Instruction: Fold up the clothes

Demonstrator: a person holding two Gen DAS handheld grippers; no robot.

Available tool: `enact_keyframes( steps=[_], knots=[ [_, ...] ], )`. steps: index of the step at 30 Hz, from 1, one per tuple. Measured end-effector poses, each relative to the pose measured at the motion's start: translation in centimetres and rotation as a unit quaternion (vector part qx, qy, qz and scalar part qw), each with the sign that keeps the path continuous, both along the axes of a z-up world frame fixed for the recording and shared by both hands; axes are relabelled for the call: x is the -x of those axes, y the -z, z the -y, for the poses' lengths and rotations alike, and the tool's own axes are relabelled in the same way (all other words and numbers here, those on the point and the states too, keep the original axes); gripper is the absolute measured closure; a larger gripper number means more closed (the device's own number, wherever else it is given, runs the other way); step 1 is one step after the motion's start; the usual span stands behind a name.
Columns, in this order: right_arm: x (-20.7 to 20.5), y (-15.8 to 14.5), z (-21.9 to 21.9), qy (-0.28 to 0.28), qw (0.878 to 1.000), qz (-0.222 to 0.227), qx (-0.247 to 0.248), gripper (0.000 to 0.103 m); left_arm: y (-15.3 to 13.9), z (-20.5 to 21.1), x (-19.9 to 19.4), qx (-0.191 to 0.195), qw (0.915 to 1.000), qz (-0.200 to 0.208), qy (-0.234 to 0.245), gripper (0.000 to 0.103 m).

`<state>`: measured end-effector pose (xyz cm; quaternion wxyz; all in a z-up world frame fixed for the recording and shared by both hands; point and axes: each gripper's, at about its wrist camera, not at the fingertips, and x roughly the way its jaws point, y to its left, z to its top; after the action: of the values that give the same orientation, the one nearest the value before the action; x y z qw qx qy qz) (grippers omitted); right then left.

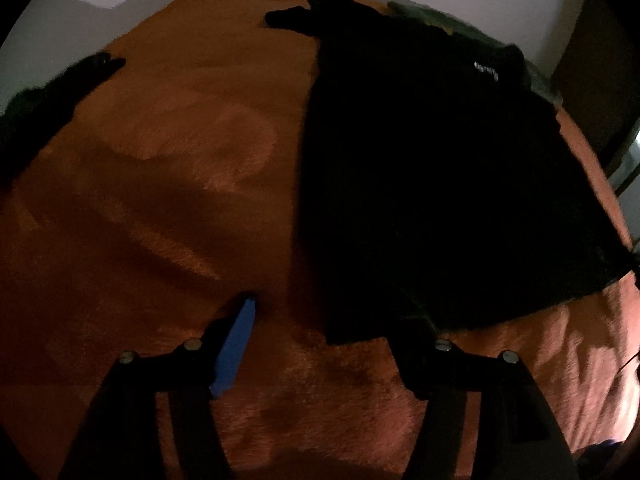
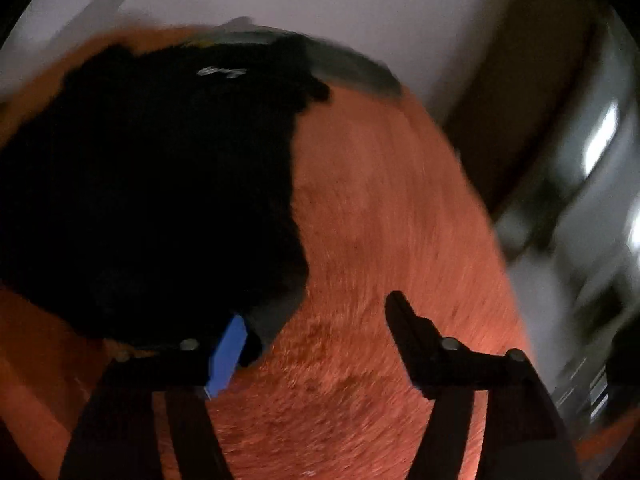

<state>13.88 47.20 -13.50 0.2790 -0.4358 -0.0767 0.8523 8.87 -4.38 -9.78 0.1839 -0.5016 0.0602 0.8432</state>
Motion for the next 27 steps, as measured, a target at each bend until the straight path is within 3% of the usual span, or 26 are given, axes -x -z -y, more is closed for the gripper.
enact_keyframes(
  steps=[4, 8, 9, 11, 12, 15, 17, 18, 20, 21, 27],
  knots=[
    [1.5, 1.7, 3.7, -0.079, 0.986, 0.064, -0.130, 0.036, 0.1, 0.0, -0.3, 0.011, 0.9999, -0.007, -0.004, 0.035],
    [2.2, 3.5, 7.0, -0.145, 0.944, 0.120, -0.271, 0.036, 0.2, 0.1, -0.4, 0.019, 0.9997, -0.011, -0.008, 0.034],
    [2.3, 3.9, 7.9, -0.162, 0.931, 0.130, -0.301, 0.041, 0.2, 0.1, -0.4, 0.019, 0.9997, -0.012, -0.008, 0.034],
    [2.7, 4.3, 8.2, -0.179, 0.924, 0.148, -0.303, 0.082, 0.2, 0.1, -0.5, 0.021, 0.9997, -0.013, -0.007, 0.034],
    [3.0, 4.3, 7.7, -0.171, 0.929, 0.157, -0.287, 0.099, 0.3, 0.2, -0.5, 0.022, 0.9996, -0.014, -0.007, 0.034],
    [3.2, 1.9, 5.2, -0.117, 0.965, 0.126, -0.197, 0.102, 0.3, 0.2, -0.6, 0.027, 0.9995, -0.016, -0.004, 0.033],
    [2.5, -1.7, 3.2, -0.070, 0.991, 0.062, -0.099, 0.102, 0.4, 0.2, -0.6, 0.031, 0.9994, -0.016, -0.001, 0.032],
    [1.6, -3.4, 2.3, -0.044, 0.998, 0.020, -0.050, 0.102, 0.4, 0.1, -0.7, 0.033, 0.9993, -0.017, 0.000, 0.031],
    [-0.3, -6.5, -0.2, 0.013, 0.998, -0.058, 0.031, 0.102, 0.3, 0.5, -0.7, 0.027, 0.9995, -0.016, -0.004, 0.031],
    [-0.9, -7.1, -1.1, 0.034, 0.995, -0.077, 0.052, 0.102, 0.2, 0.7, -0.7, 0.024, 0.9994, -0.020, -0.012, 0.031],
    [-2.4, -4.5, -4.3, 0.063, 0.989, -0.076, 0.110, 0.102, -1.1, 2.3, -1.8, 0.008, 0.9965, -0.061, -0.057, 0.031]
  ],
)
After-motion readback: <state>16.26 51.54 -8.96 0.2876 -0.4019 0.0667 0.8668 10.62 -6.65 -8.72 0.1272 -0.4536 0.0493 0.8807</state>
